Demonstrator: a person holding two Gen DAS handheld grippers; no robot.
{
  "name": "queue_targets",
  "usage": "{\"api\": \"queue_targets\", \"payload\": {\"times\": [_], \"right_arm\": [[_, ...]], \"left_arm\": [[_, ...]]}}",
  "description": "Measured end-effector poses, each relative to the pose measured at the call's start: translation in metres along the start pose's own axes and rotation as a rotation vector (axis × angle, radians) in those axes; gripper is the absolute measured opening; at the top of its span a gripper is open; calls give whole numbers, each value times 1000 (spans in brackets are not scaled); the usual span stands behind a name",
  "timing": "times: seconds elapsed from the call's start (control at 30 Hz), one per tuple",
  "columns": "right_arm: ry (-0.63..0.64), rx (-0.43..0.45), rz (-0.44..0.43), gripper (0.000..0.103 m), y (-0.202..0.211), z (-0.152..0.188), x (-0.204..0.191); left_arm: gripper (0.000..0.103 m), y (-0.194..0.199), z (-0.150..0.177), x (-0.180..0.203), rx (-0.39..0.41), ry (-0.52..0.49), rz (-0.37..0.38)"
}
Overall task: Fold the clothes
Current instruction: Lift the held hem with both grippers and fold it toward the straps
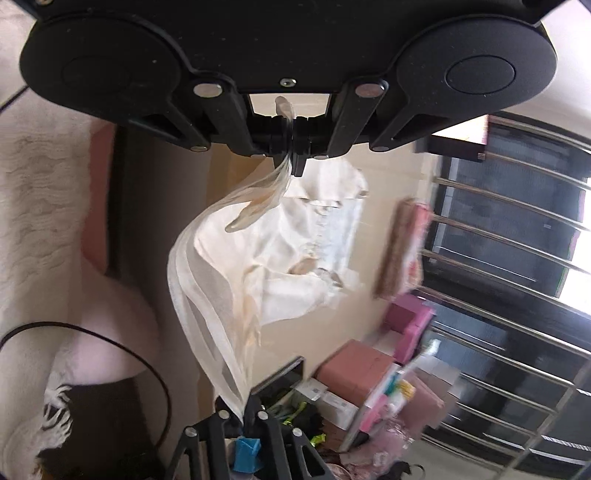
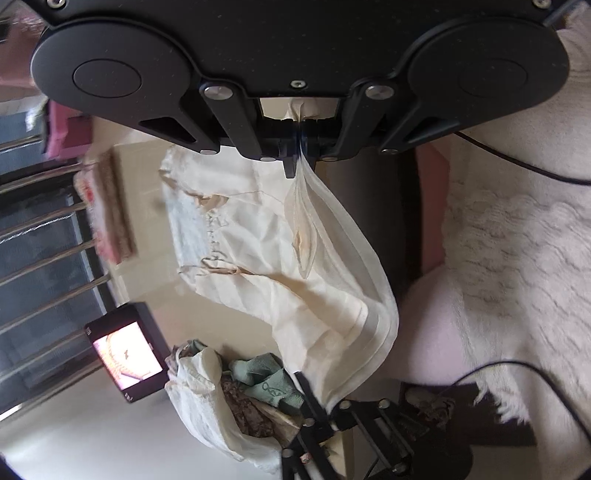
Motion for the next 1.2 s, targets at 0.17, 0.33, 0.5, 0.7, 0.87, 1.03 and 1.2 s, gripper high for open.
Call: {"api": "queue_targets", "payload": {"times": [0.17,0.33,0.5,0.7,0.87,1.03,1.2], "right_arm": [[-12,-19,-37,1,-3,0,20],[-14,-20,-58,1,-11,-1,37],[-12,-39,-53,1,-17,-1,57],[-62,-35,-82,1,-21,-2,90],[-86,-42,-75,1,-22,-3,116],[-104,-45,-77,1,-24,-2,135],[-123,-52,-93,1,-29,0,153]], "left_arm": [[2,-7,3,-23,-33,60,86],[2,-14,2,-42,-37,75,78],[2,-23,2,-60,-53,58,49],[2,-33,3,-91,-66,104,58],[2,-43,2,-114,-70,130,83],[2,-54,2,-130,-73,132,114],[2,-63,4,-147,-75,140,114]]}}
Point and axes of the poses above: each gripper's, at about its wrist camera, not at the fingertips, and y roughly against the way its jaws point, x to its right, z to its underside, the point moved 3 cm from there along -y, roughly the way its jaws point, and after that the axes turned 14 degrees about x, right-handed, at the moved point
